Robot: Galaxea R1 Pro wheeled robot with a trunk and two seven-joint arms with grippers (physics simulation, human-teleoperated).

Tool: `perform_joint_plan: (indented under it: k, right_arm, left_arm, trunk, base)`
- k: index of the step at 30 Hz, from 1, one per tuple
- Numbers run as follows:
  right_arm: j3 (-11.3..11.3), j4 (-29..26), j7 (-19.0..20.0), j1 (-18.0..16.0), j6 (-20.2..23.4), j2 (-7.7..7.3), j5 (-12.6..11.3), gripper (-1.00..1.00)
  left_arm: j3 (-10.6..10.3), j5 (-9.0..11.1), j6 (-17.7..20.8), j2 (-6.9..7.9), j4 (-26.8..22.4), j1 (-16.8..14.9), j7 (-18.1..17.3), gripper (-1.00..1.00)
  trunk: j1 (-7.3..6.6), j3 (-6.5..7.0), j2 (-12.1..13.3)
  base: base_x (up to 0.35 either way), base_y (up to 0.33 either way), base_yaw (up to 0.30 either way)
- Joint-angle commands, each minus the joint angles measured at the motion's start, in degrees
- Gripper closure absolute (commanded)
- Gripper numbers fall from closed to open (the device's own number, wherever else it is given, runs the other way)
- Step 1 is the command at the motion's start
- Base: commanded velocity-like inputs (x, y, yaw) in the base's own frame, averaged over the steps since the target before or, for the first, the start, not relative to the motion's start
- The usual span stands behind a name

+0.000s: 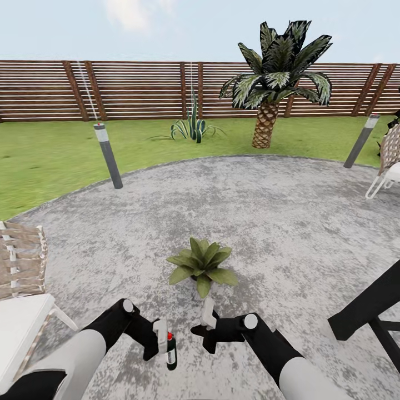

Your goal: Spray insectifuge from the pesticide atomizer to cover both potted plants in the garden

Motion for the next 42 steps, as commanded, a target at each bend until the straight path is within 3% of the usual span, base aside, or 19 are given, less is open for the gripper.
perform_joint_plan:
  k: [1,5,8,9,13,42]
  right_arm:
    - [-0.06,-0.05,0.03,-0.02,-0.37,0.01,0.58,1.00]
    - [-0.06,-0.05,0.03,-0.03,-0.39,-0.03,0.59,1.00]
    - [-0.06,-0.05,0.03,-0.02,-0.40,-0.05,0.58,1.00]
    - [-0.06,-0.05,0.03,-0.04,-0.40,-0.06,0.59,1.00]
    - [-0.06,-0.05,0.03,-0.02,-0.40,-0.07,0.60,1.00]
    - [-0.06,-0.05,0.03,-0.02,-0.40,-0.08,0.61,1.00]
  left_arm:
    - [0.15,-0.38,-0.63,-0.11,-0.06,0.00,-0.08,1.00]
    - [0.32,-0.23,-0.78,-1.12,-0.06,0.03,-0.03,1.00]
    - [0.49,-0.10,-0.77,-2.76,-0.06,0.02,0.02,1.00]
    - [0.55,2.58,-0.73,-3.25,-1.54,0.28,0.05,1.00]
    - [0.44,3.75,-0.71,-3.37,-1.97,0.49,0.03,1.00]
    - [0.47,3.86,-0.98,-4.82,-2.00,0.76,0.80,1.00]
  trunk:
    - [-0.01,-0.05,-0.02]
    - [-0.01,-0.05,-0.02]
    - [-0.01,-0.05,-0.02]
    - [-0.01,-0.05,-0.02]
    - [-0.01,-0.05,-0.02]
    - [-0.01,-0.05,-0.02]
  base:
    - [0.000,0.000,0.000]
    - [0.000,0.000,0.000]
    - [0.000,0.000,0.000]
    - [0.000,0.000,0.000]
    - [0.000,0.000,0.000]
    - [0.000,0.000,0.000]
